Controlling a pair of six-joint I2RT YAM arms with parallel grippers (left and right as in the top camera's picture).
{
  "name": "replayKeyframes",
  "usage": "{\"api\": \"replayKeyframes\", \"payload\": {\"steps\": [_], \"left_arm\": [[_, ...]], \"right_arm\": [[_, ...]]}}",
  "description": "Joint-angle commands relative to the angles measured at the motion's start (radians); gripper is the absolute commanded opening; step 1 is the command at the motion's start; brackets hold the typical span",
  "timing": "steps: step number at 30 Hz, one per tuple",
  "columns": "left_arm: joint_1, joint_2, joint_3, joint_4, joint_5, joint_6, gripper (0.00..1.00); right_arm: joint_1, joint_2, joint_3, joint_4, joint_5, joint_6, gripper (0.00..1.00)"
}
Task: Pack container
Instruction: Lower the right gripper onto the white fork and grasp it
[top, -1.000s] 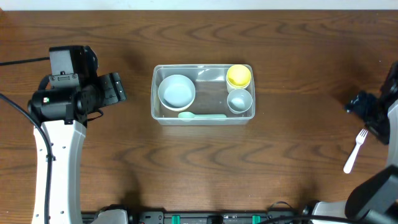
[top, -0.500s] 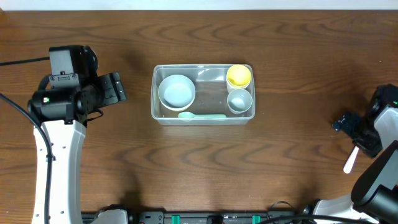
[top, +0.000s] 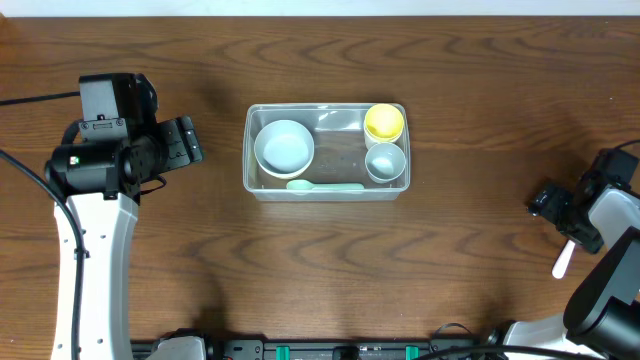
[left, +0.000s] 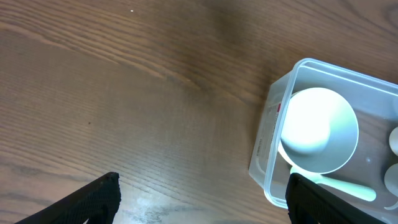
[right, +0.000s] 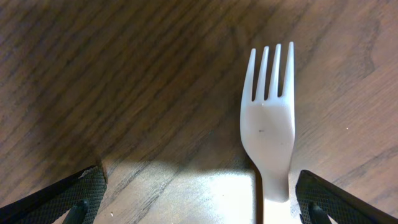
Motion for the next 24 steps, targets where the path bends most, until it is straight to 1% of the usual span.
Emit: {"api": "replayKeyframes", "payload": {"steps": [1,4,8,11,16,21,24], "left_arm": [[0.005,0.008,-0.008,-0.003,-0.015,-0.013,0.85],[0.005,0.008,-0.008,-0.003,-0.015,-0.013,0.85],[0.005,0.008,-0.008,-0.003,-0.015,-0.013,0.85],[0.005,0.008,-0.008,-0.003,-0.015,-0.013,0.85],[0.005,0.008,-0.008,-0.003,-0.015,-0.013,0.85],[0.005,0.008,-0.008,-0.003,-0.015,-0.013,0.85],[0.005,0.008,-0.008,-0.003,-0.015,-0.013,0.85]], "right_arm": [[-0.004,0.021,-0.054,0.010,-0.010,-0.014,0.98],[-0.004,0.021,-0.058,0.017,-0.029,-0.014,0.94],[-0.004,0.021,-0.058,0.014,-0.049,-0.014,0.79],[-0.004,0.021,-0.058,0.008,-0.060,-0.013,0.71],[-0.004,0.021,-0.058,-0.004,-0.071,-0.013,0.54],[-0.004,0.021,-0.058,-0.031,-0.070,0.009,0.47],[-0.004,0.021,-0.058,-0.046,-0.065,0.009,0.47]]}}
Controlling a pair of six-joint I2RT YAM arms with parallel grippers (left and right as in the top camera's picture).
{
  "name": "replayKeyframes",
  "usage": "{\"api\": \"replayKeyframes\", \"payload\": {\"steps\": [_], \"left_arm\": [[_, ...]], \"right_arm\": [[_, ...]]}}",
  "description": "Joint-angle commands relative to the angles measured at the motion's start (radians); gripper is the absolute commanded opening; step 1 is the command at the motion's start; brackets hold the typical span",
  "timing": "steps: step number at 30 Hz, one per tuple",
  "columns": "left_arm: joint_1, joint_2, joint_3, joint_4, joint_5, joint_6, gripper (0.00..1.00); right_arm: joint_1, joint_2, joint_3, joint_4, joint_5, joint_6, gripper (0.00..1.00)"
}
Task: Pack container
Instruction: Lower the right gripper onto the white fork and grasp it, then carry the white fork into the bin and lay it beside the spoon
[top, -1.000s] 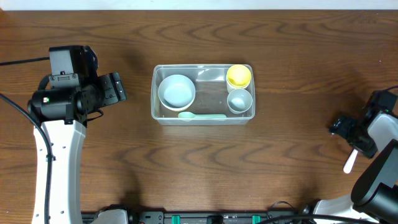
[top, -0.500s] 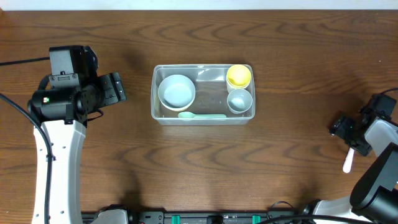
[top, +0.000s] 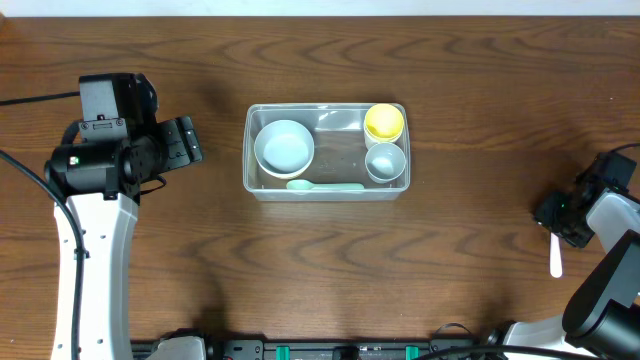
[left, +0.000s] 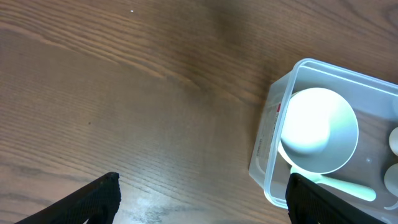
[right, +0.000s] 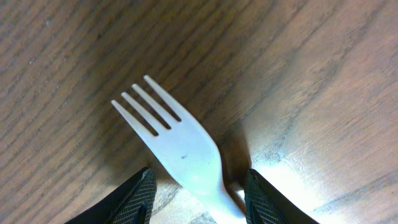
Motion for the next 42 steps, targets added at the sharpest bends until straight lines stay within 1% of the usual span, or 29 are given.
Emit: {"api": "replayKeyframes", "payload": {"steps": [1,2,6,9,14,18,25,32,34,35,36,39,42], "left_arm": [[0.005,0.008,-0.008,-0.003,-0.015,-0.013,0.85],[0.005,0.008,-0.008,-0.003,-0.015,-0.013,0.85],[0.005,0.008,-0.008,-0.002,-0.015,-0.013,0.85],[0.005,0.008,-0.008,-0.002,-0.015,-0.013,0.85],[0.005,0.008,-0.008,-0.002,-0.015,-0.013,0.85],[0.005,0.008,-0.008,-0.002,-0.015,-0.013,0.85],[0.005,0.008,-0.008,-0.002,-0.015,-0.013,0.85],[0.005,0.008,-0.008,-0.002,-0.015,-0.013,0.85],[0.005,0.008,-0.008,-0.002,-0.015,-0.013,0.85],[0.005,0.008,-0.008,-0.002,-0.015,-0.013,0.85],[0.005,0.008,-0.008,-0.002,-0.015,-0.013,0.85],[0.005,0.008,-0.008,-0.002,-0.015,-0.013,0.85],[0.005,0.008,-0.008,-0.002,-0.015,-0.013,0.85]], "right_arm": [[-0.004,0.032,-0.036,-0.041,0.016,0.007,0.47],[-0.004,0.032,-0.036,-0.053,0.025,0.007,0.44],[-0.004,0.032,-0.036,-0.075,0.039,0.007,0.40],[-0.004,0.032,-0.036,-0.079,0.038,0.007,0.32],[-0.004,0.032,-0.036,-0.081,0.038,0.007,0.30],[-0.004,0.032,-0.036,-0.081,0.037,0.007,0.21],[-0.004,0.032,-0.036,-0.080,0.037,0.008,0.19],[-0.004,0.032,-0.035,-0.066,0.034,0.015,0.11],[-0.004,0.032,-0.035,-0.066,0.034,0.037,0.08],[-0.004,0.032,-0.034,-0.066,0.034,0.047,0.03],[-0.003,0.032,-0.032,-0.066,0.033,0.060,0.01],[0.006,0.028,-0.012,-0.074,0.016,0.064,0.01],[0.029,0.016,0.047,-0.118,-0.039,0.064,0.01]]}}
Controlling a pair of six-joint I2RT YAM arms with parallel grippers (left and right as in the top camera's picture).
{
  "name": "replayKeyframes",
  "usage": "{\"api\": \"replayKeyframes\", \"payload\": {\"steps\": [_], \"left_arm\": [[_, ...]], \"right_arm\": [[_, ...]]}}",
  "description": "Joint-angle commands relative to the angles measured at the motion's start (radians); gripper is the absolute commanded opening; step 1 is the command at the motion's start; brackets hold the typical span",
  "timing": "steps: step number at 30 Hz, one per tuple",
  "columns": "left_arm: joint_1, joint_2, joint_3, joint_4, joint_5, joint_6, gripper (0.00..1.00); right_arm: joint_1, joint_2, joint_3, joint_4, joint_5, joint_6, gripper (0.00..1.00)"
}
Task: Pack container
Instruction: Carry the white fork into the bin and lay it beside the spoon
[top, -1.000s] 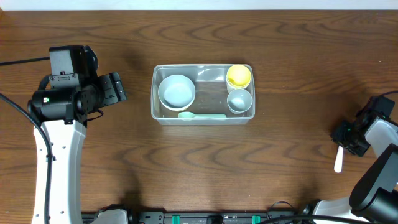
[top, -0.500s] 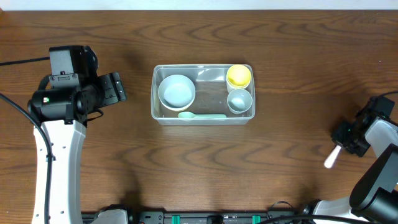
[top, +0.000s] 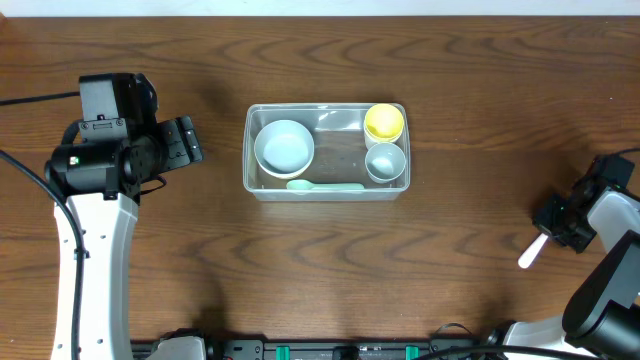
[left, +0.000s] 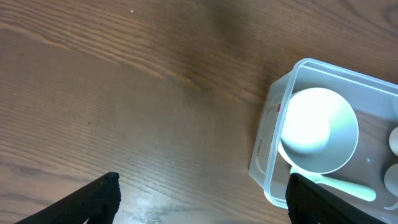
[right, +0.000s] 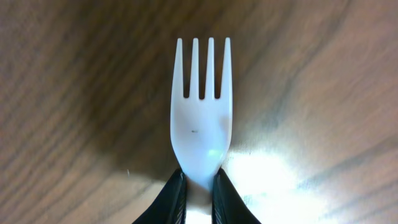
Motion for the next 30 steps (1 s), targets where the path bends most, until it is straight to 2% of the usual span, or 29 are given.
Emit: {"api": "replayKeyframes", "payload": {"steps": [1,5,10,16,23,30], "left_arm": [[0.005,0.008,-0.008,-0.002,-0.015,-0.013,0.85],[0.005,0.008,-0.008,-0.003,-0.015,-0.013,0.85],[0.005,0.008,-0.008,-0.002,-0.015,-0.013,0.85],[0.005,0.008,-0.008,-0.002,-0.015,-0.013,0.85],[0.005,0.008,-0.008,-0.003,-0.015,-0.013,0.85],[0.005,0.008,-0.008,-0.003,-0.015,-0.013,0.85]], "right_arm": [[0.039,0.010,0.057,-0.045,-0.051,0.021,0.01],[0.116,-0.048,0.191,-0.128,-0.101,-0.025,0.01],[0.296,-0.142,0.374,-0.225,-0.165,-0.079,0.01],[0.661,-0.198,0.548,-0.280,-0.163,-0.314,0.01],[1.031,-0.188,0.574,-0.187,-0.151,-0.639,0.01],[1.165,-0.120,0.574,-0.086,-0.146,-0.810,0.01]]}}
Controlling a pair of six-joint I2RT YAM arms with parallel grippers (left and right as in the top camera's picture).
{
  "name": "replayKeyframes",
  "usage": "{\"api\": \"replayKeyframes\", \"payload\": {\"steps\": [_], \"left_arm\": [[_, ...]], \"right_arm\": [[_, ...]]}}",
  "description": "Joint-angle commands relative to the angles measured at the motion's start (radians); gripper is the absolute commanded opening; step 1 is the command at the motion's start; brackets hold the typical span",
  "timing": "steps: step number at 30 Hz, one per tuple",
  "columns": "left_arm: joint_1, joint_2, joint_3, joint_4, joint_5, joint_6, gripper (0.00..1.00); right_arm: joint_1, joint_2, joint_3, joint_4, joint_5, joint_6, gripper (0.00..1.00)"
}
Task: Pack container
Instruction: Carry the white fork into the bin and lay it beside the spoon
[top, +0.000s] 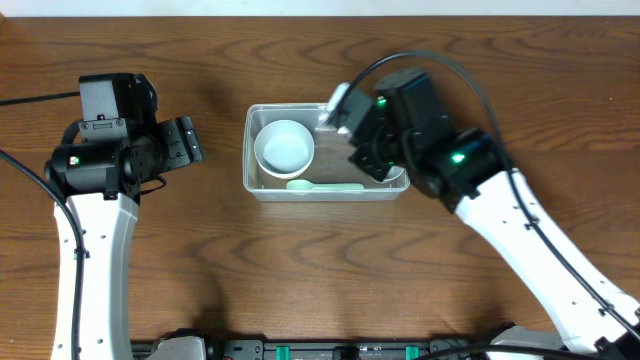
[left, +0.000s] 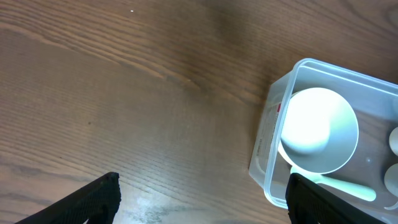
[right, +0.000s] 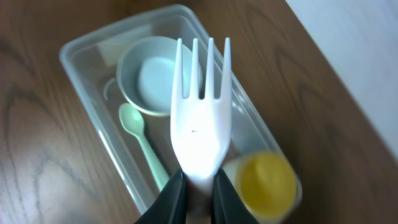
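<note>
A clear plastic container (top: 251, 172) sits mid-table, holding a pale bowl (top: 284, 146), a mint green spoon (top: 322, 185) and a yellow cup (right: 267, 183). My right gripper (right: 200, 190) is shut on the handle of a white plastic fork (right: 201, 124), held above the container's right half with the tines pointing toward the bowl (right: 155, 74). In the overhead view the right arm covers the cups; the fork's tip (top: 336, 101) shows at the container's far rim. My left gripper (left: 202, 199) stands open over bare table left of the container (left: 273, 143), nothing between its fingers.
Brown wooden table (top: 200, 270) all round the container. The left arm (top: 95, 200) stands at the far left. A pale wall edge (right: 348, 37) shows past the table's far side in the right wrist view.
My right gripper, shut on the fork, has moved from the table's far right edge to above the container. The left arm has not moved.
My right gripper was open around the fork lying at the far right of the table. Then its jaws stood closer on either side of the fork. Then it was shut on the handle, and now it holds the fork over the container. The left arm stayed still.
</note>
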Motion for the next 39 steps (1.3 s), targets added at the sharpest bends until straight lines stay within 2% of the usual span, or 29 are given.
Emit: {"api": "replayKeyframes", "payload": {"steps": [1,4,14,26,27,30,35,39], "left_arm": [[0.005,0.008,-0.008,-0.003,-0.015,-0.013,0.85],[0.005,0.008,-0.008,-0.003,-0.015,-0.013,0.85],[0.005,0.008,-0.008,-0.003,-0.015,-0.013,0.85],[0.005,0.008,-0.008,-0.002,-0.015,-0.013,0.85],[0.005,0.008,-0.008,-0.002,-0.015,-0.013,0.85],[0.005,0.008,-0.008,-0.002,-0.015,-0.013,0.85],[0.005,0.008,-0.008,-0.002,-0.015,-0.013,0.85],[0.005,0.008,-0.008,-0.003,-0.015,-0.013,0.85]], "right_arm": [[0.030,0.055,0.011,0.023,0.005,-0.150,0.01],[0.043,0.109,0.011,0.024,-0.051,-0.210,0.01],[0.047,0.267,0.011,0.026,-0.074,-0.230,0.01],[0.050,0.325,0.010,0.029,-0.093,-0.245,0.01],[0.050,0.325,0.010,0.027,-0.101,-0.245,0.02],[0.051,0.325,0.010,0.012,-0.104,-0.243,0.22],[0.051,0.325,0.010,-0.004,-0.103,-0.243,0.32],[0.051,0.325,0.010,-0.002,-0.103,-0.243,0.33]]}}
